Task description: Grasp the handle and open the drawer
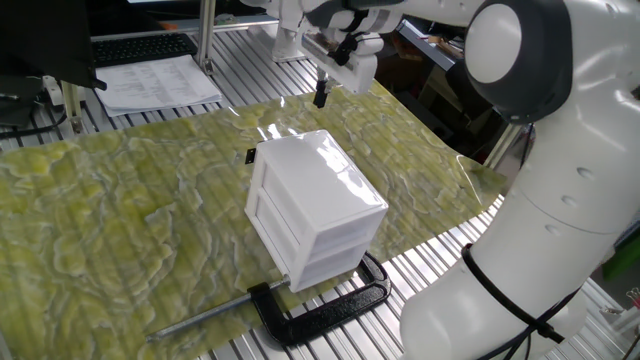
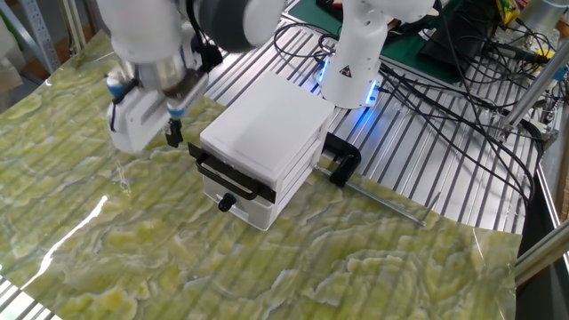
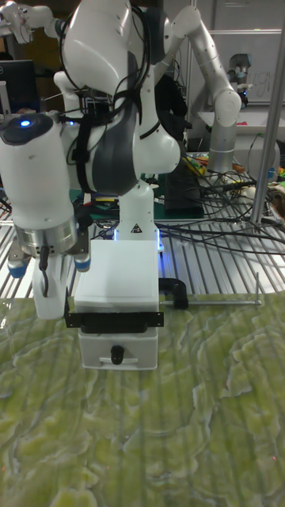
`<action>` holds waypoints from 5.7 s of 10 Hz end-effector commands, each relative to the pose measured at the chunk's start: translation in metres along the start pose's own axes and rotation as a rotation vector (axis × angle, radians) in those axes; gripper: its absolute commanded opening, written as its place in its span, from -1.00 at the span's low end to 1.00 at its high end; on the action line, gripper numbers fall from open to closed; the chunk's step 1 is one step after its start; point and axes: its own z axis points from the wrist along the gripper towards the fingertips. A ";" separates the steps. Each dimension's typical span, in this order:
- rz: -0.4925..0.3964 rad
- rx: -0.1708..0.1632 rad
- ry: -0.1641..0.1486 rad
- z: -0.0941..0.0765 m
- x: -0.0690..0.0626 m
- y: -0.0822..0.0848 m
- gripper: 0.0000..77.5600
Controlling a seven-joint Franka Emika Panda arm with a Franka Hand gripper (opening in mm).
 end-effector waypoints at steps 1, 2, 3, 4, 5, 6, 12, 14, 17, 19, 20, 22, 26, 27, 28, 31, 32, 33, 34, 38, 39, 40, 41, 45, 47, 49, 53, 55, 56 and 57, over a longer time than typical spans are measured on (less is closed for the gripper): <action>-0.005 0.044 -0.040 0.004 0.001 0.002 -1.00; 0.000 0.056 -0.029 0.004 0.001 0.002 -1.00; 0.007 0.066 -0.008 0.004 0.001 0.002 -1.00; 0.045 0.064 0.006 0.004 0.001 0.002 -1.00; 0.122 0.070 -0.002 0.004 0.001 0.002 -1.00; 0.075 0.070 -0.003 0.004 0.001 0.002 -1.00; -0.120 0.058 0.078 0.004 0.001 0.002 -1.00; -0.105 0.064 0.058 0.004 0.001 0.002 -1.00; -0.063 0.070 0.046 0.004 0.001 0.002 -1.00; -0.058 0.085 0.041 0.004 -0.005 -0.002 -1.00; -0.078 0.086 0.026 0.007 -0.011 -0.007 -1.00; -0.059 0.090 0.007 0.010 -0.016 -0.009 -1.00; -0.006 0.093 -0.003 0.013 -0.011 -0.021 -1.00; -0.006 0.092 -0.002 0.014 -0.011 -0.024 -1.00; -0.002 0.091 -0.002 0.017 -0.010 -0.027 -1.00; 0.013 0.083 0.001 0.024 -0.012 -0.032 -1.00; 0.017 0.081 0.001 0.024 -0.012 -0.032 -1.00; 0.031 0.076 -0.001 0.024 -0.012 -0.032 -1.00; 0.031 0.076 -0.001 0.024 -0.012 -0.032 1.00; 0.031 0.076 -0.001 0.024 -0.012 -0.032 1.00; 0.031 0.076 -0.001 0.024 -0.012 -0.032 1.00; 0.031 0.076 -0.001 0.024 -0.012 -0.032 1.00; 0.031 0.076 -0.001 0.024 -0.012 -0.032 1.00; 0.031 0.076 -0.001 0.024 -0.012 -0.032 1.00; 0.031 0.076 -0.001 0.024 -0.012 -0.032 1.00; -0.008 -0.025 -0.017 0.035 -0.001 -0.043 1.00; -0.004 -0.035 -0.020 0.034 -0.001 -0.043 1.00; 0.009 -0.042 -0.023 0.034 -0.001 -0.043 1.00; 0.008 -0.043 -0.018 0.034 -0.001 -0.043 1.00; 0.007 -0.043 -0.016 0.035 -0.001 -0.043 1.00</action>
